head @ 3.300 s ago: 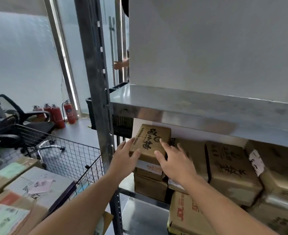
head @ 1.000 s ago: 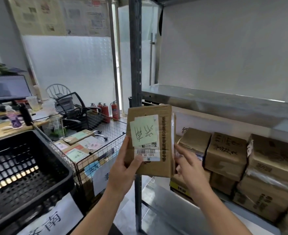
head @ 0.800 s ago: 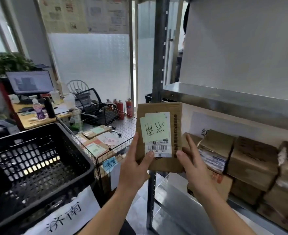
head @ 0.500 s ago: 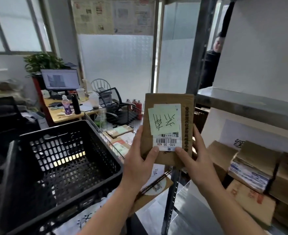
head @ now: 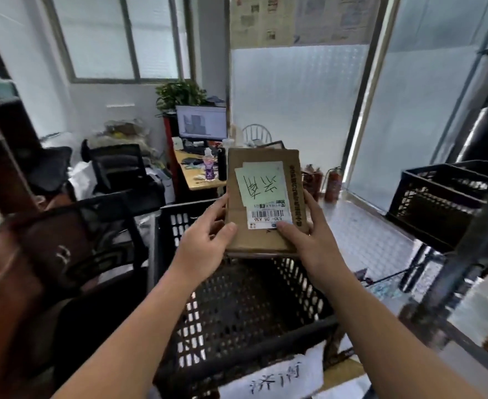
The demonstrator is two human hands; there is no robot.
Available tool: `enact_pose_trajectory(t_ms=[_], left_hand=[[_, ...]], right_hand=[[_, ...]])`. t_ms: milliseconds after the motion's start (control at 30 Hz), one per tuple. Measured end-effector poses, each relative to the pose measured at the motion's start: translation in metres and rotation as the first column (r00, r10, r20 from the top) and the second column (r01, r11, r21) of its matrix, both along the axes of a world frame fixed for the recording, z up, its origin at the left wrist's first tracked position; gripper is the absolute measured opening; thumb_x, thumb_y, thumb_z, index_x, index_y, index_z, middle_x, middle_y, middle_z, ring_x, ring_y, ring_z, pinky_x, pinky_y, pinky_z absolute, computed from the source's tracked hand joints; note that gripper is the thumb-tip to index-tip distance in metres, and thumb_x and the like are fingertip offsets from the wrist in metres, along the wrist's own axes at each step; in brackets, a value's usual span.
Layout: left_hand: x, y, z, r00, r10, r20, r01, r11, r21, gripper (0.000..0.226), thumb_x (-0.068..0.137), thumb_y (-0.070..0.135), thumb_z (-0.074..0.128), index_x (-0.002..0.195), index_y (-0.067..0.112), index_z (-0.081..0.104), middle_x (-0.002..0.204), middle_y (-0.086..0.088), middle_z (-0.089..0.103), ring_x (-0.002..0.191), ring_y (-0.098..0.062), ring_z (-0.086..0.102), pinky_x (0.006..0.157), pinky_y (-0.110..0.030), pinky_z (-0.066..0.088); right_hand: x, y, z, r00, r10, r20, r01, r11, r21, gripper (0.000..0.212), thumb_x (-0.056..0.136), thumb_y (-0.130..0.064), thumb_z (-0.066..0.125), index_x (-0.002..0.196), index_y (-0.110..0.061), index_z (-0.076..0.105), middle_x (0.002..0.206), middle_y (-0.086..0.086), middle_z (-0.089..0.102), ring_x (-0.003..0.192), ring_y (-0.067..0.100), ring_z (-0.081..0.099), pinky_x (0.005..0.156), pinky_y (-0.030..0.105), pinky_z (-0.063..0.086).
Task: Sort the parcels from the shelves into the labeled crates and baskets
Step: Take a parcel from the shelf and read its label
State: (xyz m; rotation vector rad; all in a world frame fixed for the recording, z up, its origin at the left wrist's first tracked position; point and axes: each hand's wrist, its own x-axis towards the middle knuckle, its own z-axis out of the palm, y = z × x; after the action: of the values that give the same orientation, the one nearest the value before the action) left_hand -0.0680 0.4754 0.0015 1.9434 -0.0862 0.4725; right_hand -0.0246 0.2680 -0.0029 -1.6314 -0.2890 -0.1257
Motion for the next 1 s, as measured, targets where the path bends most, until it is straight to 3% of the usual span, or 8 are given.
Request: enact_pose_trajectory(t_ms=[133,267,367,567,667,867,1000], left_hand=[[0.002,0.060,-0.022,0.968,0.233,-0.092,-0.213,0.959,0.190,0.043,0.097,0.029,0.058,0.140,0.028,0.052,0.136,0.011,0.055,0.122,-0.002,0.047,0.102,-0.020,0.034],[0.005,0.100,-0.060,0.918,0.326,-0.225,-0.216,0.889,0.404,0.051,0.094,0.033,0.060,0.142,0.022,0.049,0.147,0.001,0.046,0.139,-0.017,0.036,0.117,-0.034,0.028],[0.008,0.114,-0.079,0.888,0.326,-0.325,-0.135,0.859,0.494,0.053,0.093,0.036,0.060,0.144,0.024,0.048,0.153,0.001,0.036,0.144,-0.019,0.021,0.118,-0.034,0.017],[0.035,0.125,-0.082,0.864,0.398,-0.309,-0.243,0.867,0.436,0.055,0.092,0.032,0.061,0.145,0.025,0.046,0.158,0.002,0.025,0.146,-0.020,0.015,0.116,-0.029,0.011],[0.054,0.128,-0.079,0.844,0.407,-0.349,-0.263,0.882,0.390,0.058,0.092,0.033,0.061,0.147,0.025,0.043,0.160,0.002,0.021,0.147,-0.019,0.016,0.118,-0.035,0.017],[0.071,0.126,-0.086,0.826,0.472,-0.308,-0.259,0.804,0.535,0.059,0.094,0.033,0.059,0.149,0.021,0.039,0.161,0.002,0.016,0.147,-0.018,0.010,0.114,-0.026,0.012],[0.072,0.121,-0.089,0.804,0.501,-0.320,-0.282,0.795,0.537,0.063,0.094,0.033,0.060,0.151,0.024,0.034,0.162,0.005,0.012,0.148,-0.014,0.007,0.115,-0.027,0.014]], right_hand=[[0.029,0.044,-0.033,0.982,0.071,-0.174,-0.059,0.996,0.072,0.067,0.091,-0.020,0.076,0.143,-0.044,0.043,0.120,0.003,0.070,0.097,0.017,0.073,0.078,0.026,0.060],[0.060,0.082,-0.076,0.940,0.148,-0.307,-0.156,0.988,-0.002,0.081,0.087,-0.027,0.080,0.152,-0.042,0.034,0.120,0.004,0.071,0.102,0.024,0.073,0.094,0.049,0.058],[0.082,0.101,-0.104,0.924,0.157,-0.348,-0.196,0.977,-0.080,0.085,0.084,-0.032,0.082,0.154,-0.040,0.033,0.120,-0.003,0.071,0.104,0.020,0.073,0.098,0.049,0.056],[0.119,0.134,-0.156,0.875,0.168,-0.454,-0.272,0.946,-0.175,0.083,0.087,-0.032,0.079,0.154,-0.041,0.031,0.126,-0.011,0.063,0.114,0.016,0.065,0.107,0.046,0.050],[0.131,0.154,-0.176,0.850,0.214,-0.481,-0.330,0.929,-0.169,0.080,0.088,-0.030,0.079,0.151,-0.044,0.033,0.122,-0.015,0.062,0.113,0.013,0.064,0.106,0.044,0.050],[0.145,0.182,-0.220,0.796,0.292,-0.530,-0.424,0.894,-0.143,0.084,0.087,-0.039,0.078,0.156,-0.041,0.030,0.137,-0.010,0.061,0.121,0.011,0.062,0.110,0.045,0.047],[0.148,0.182,-0.231,0.775,0.261,-0.576,-0.411,0.900,-0.145,0.084,0.091,-0.038,0.074,0.157,-0.044,0.023,0.139,-0.011,0.054,0.125,0.015,0.056,0.113,0.046,0.043]])
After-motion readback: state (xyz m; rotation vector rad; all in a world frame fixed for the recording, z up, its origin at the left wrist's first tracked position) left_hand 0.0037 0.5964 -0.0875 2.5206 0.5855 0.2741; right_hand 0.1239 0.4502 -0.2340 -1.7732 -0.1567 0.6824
